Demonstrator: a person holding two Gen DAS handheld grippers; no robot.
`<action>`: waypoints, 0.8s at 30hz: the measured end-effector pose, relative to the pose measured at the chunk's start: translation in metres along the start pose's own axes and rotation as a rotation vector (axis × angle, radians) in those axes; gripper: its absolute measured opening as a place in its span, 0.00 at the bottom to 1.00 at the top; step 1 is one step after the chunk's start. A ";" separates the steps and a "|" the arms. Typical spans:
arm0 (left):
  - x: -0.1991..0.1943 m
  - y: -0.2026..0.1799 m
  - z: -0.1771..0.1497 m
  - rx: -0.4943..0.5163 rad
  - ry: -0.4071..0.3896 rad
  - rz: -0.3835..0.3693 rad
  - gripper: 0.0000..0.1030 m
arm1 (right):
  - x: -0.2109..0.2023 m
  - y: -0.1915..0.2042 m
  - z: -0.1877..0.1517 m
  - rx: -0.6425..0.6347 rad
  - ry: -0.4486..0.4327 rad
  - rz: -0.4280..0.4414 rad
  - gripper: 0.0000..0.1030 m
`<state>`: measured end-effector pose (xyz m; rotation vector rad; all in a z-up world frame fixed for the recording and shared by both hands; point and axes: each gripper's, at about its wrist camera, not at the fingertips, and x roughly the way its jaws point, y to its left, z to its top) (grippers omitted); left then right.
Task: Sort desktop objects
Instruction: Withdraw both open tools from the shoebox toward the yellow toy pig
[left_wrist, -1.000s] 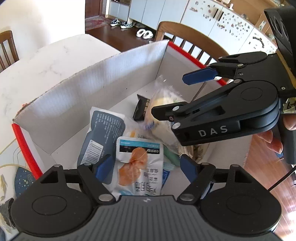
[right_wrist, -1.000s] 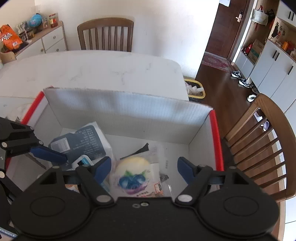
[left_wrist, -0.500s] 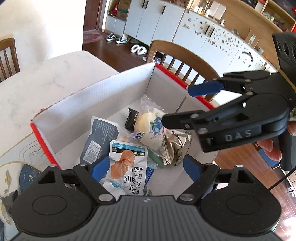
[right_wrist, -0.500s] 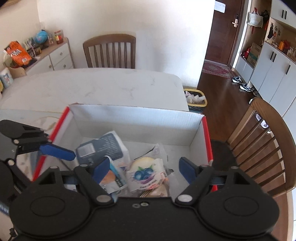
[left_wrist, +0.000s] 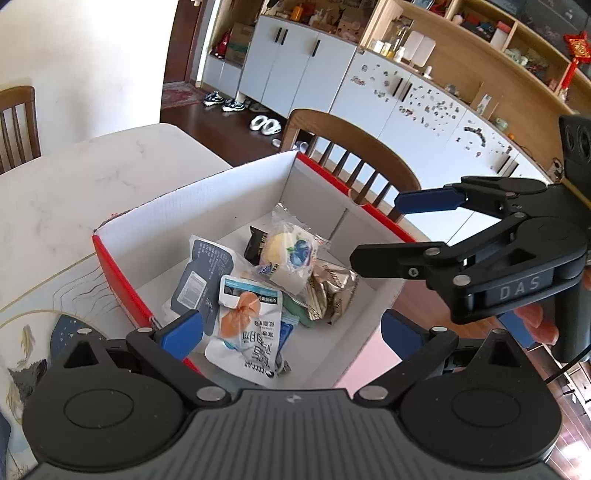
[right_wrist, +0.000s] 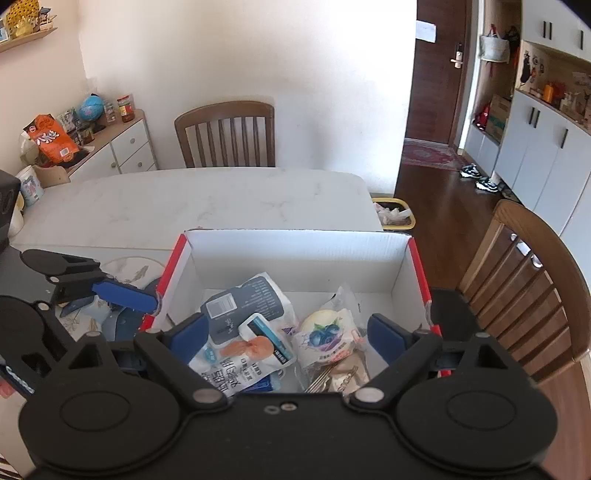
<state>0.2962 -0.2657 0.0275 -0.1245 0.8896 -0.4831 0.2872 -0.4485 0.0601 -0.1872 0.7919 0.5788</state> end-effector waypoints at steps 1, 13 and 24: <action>-0.003 0.000 -0.002 0.001 -0.005 -0.006 1.00 | -0.001 0.003 -0.001 0.002 -0.001 -0.001 0.91; -0.046 0.007 -0.024 0.014 -0.077 0.001 1.00 | -0.013 0.040 -0.008 0.068 -0.029 -0.016 0.91; -0.087 0.037 -0.051 -0.027 -0.107 0.020 1.00 | -0.014 0.087 -0.010 0.095 -0.044 -0.022 0.91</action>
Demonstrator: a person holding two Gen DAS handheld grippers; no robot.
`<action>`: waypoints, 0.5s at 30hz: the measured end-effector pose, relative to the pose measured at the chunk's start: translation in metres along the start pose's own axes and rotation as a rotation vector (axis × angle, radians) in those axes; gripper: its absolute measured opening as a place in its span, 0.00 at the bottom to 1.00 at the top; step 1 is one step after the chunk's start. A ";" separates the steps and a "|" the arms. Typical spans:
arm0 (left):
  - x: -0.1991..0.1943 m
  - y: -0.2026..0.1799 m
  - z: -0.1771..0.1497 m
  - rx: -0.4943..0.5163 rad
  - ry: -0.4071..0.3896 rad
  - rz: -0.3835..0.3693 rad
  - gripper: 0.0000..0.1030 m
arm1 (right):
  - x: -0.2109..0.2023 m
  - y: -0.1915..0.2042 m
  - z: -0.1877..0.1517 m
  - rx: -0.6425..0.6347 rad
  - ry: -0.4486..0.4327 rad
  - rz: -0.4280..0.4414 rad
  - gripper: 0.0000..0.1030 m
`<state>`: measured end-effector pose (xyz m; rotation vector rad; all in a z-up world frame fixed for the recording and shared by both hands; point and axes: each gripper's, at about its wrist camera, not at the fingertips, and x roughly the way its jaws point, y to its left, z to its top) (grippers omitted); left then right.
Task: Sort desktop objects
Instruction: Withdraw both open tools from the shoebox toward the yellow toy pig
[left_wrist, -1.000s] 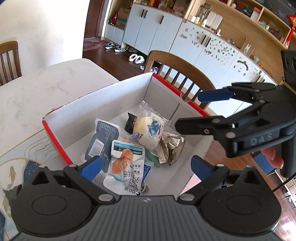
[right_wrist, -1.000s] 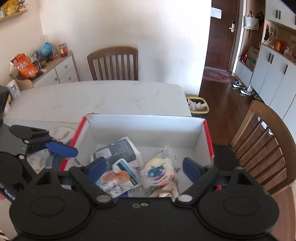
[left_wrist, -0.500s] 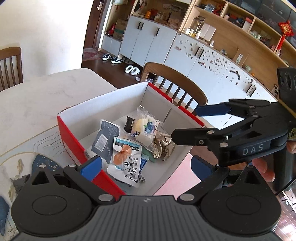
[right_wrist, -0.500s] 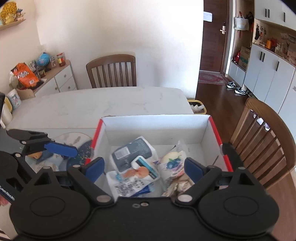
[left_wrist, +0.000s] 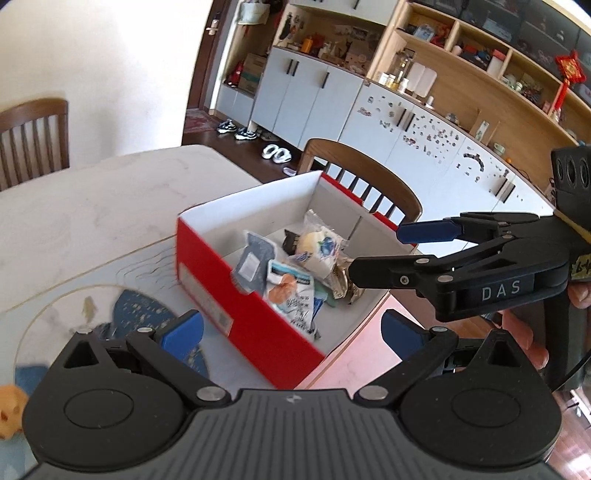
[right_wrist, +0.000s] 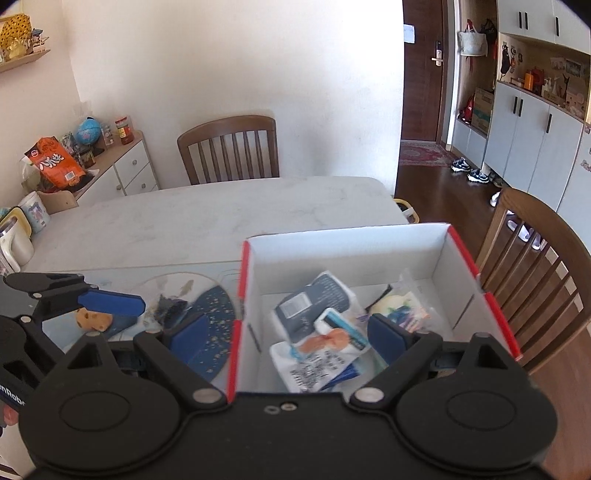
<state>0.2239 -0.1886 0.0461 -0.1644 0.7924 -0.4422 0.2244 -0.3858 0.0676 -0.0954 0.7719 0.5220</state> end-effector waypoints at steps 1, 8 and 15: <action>-0.004 0.003 -0.002 -0.007 -0.003 0.000 1.00 | 0.000 0.004 0.000 0.000 -0.001 0.000 0.91; -0.030 0.026 -0.021 -0.007 -0.029 0.051 1.00 | 0.004 0.033 -0.001 0.030 -0.006 0.004 0.91; -0.050 0.060 -0.042 -0.050 -0.061 0.124 1.00 | 0.017 0.065 -0.002 0.013 0.011 0.017 0.91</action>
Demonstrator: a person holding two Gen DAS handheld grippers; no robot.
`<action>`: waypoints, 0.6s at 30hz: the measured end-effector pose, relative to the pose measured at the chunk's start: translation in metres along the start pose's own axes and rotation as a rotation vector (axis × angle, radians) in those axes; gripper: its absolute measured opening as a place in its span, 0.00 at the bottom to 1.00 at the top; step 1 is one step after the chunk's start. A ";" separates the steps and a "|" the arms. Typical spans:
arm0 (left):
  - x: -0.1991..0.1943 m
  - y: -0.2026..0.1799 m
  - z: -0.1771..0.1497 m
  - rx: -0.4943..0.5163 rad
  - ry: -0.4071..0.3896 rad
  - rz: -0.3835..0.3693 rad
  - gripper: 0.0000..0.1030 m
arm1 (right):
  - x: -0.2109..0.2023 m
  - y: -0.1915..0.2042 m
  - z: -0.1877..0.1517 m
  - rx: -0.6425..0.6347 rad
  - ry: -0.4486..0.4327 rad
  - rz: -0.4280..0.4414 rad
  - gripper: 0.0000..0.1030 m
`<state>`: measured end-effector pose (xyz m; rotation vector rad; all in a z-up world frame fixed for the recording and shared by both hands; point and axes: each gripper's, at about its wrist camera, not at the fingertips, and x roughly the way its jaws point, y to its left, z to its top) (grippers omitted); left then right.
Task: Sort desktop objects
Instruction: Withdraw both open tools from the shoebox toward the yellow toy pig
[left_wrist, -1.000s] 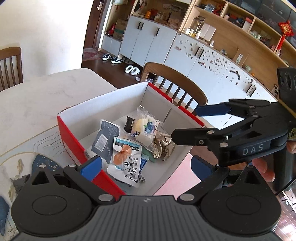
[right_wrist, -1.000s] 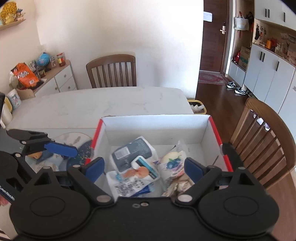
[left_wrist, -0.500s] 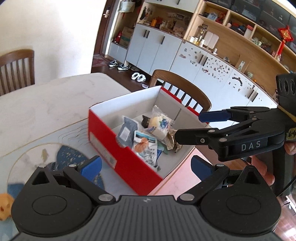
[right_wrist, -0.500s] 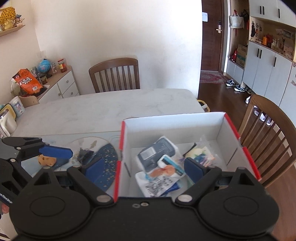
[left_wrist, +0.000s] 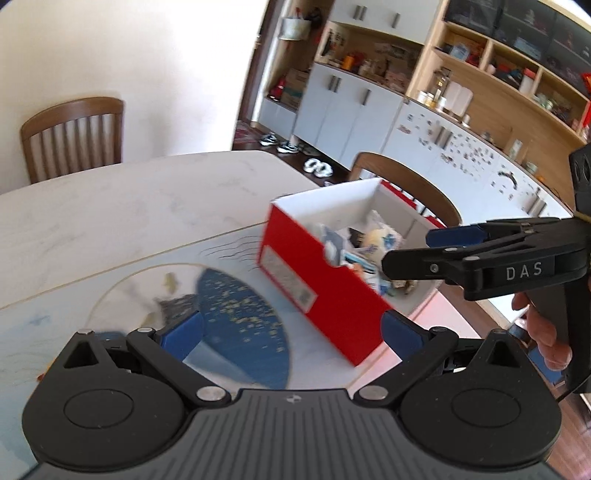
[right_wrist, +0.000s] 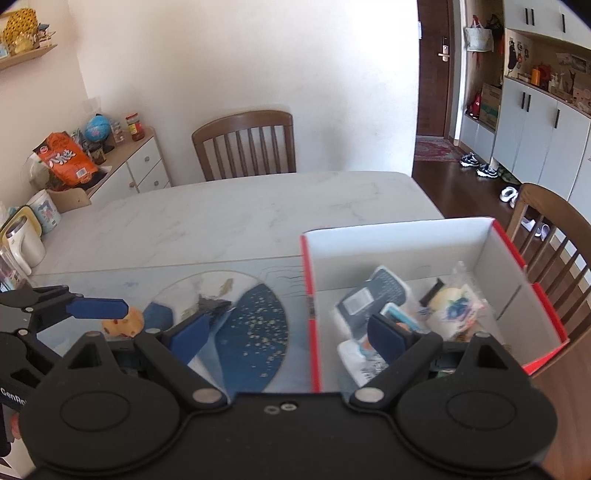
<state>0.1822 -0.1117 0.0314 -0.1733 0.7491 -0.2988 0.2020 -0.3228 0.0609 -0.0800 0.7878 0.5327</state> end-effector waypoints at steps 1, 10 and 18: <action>-0.002 0.005 -0.002 -0.008 -0.002 0.007 1.00 | 0.002 0.004 0.000 -0.003 0.002 0.003 0.91; -0.015 0.051 -0.026 -0.062 -0.015 0.148 1.00 | 0.028 0.040 -0.001 -0.046 0.021 0.000 0.91; -0.017 0.089 -0.038 -0.138 -0.030 0.242 1.00 | 0.055 0.063 0.000 -0.079 0.051 0.024 0.91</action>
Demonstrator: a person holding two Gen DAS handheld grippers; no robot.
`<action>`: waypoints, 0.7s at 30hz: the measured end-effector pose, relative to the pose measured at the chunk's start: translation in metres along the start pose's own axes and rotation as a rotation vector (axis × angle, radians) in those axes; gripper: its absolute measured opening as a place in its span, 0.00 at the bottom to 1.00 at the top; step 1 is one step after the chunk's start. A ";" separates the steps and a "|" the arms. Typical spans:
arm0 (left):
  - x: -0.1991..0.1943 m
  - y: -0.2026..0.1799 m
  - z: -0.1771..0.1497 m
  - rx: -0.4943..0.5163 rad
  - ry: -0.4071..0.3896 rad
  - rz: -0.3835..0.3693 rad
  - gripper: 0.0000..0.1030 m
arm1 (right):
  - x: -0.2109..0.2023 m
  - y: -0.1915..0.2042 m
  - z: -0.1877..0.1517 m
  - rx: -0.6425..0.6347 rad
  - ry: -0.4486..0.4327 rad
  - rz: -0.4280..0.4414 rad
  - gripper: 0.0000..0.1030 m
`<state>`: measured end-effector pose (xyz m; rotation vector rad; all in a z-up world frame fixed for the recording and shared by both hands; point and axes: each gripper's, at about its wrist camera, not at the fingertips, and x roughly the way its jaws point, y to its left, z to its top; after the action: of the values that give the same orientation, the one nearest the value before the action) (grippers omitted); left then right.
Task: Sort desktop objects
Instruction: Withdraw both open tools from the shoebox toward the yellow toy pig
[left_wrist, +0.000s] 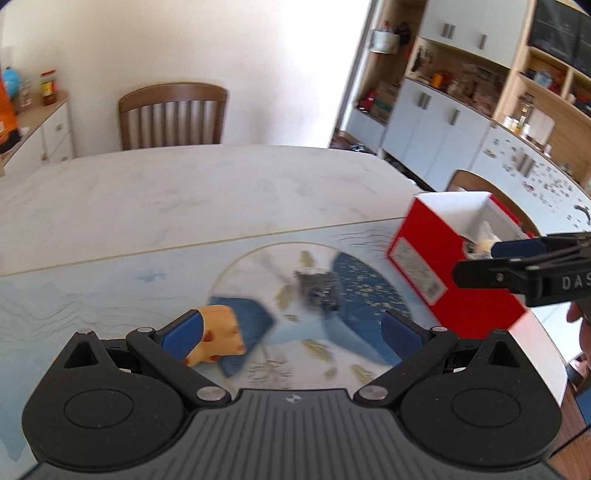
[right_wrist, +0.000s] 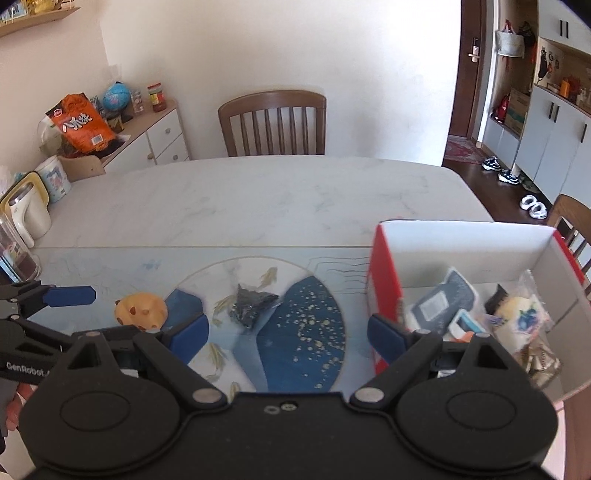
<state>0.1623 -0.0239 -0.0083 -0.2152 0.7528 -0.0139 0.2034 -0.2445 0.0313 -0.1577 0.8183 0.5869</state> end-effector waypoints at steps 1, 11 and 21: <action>0.002 0.005 0.000 -0.010 0.003 0.009 1.00 | 0.003 0.001 0.001 -0.001 0.002 0.002 0.91; 0.021 0.029 -0.006 -0.074 0.015 0.083 1.00 | 0.031 0.011 0.007 -0.023 0.041 0.025 0.91; 0.043 0.045 -0.013 -0.109 0.032 0.132 1.00 | 0.065 0.022 0.008 -0.011 0.079 0.051 0.91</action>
<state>0.1819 0.0140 -0.0553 -0.2693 0.7993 0.1490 0.2315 -0.1954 -0.0091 -0.1711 0.8983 0.6366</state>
